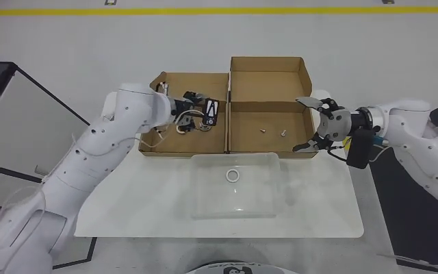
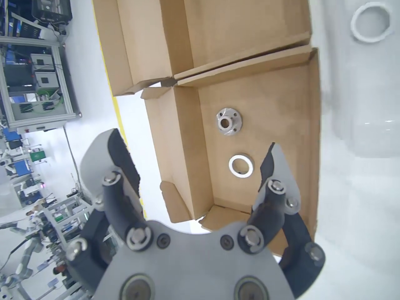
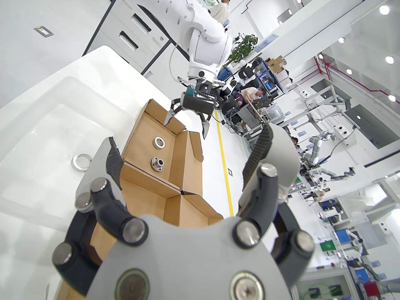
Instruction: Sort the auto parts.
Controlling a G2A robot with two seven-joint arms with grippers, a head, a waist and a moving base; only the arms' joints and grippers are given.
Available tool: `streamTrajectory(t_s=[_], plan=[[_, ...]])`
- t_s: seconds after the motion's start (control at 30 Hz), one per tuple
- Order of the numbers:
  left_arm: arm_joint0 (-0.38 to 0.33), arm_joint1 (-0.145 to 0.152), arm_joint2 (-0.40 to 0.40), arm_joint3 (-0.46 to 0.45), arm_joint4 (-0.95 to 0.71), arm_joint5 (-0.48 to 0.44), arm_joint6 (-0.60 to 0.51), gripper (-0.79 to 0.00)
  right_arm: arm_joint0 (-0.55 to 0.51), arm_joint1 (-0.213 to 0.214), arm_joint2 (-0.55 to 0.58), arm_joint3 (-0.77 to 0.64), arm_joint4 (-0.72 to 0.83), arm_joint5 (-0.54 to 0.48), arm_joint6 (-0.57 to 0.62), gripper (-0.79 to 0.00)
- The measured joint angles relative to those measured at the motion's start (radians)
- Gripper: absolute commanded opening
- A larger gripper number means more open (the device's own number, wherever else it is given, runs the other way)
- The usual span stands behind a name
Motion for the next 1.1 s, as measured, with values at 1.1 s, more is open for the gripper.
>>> streamTrajectory(t_s=[1.1], plan=[[0.195, 0.139, 0.077, -0.319, -0.251, 0.001, -0.118, 0.000, 0.000, 0.000, 0.000, 0.000, 0.000, 0.000, 0.000, 0.000]])
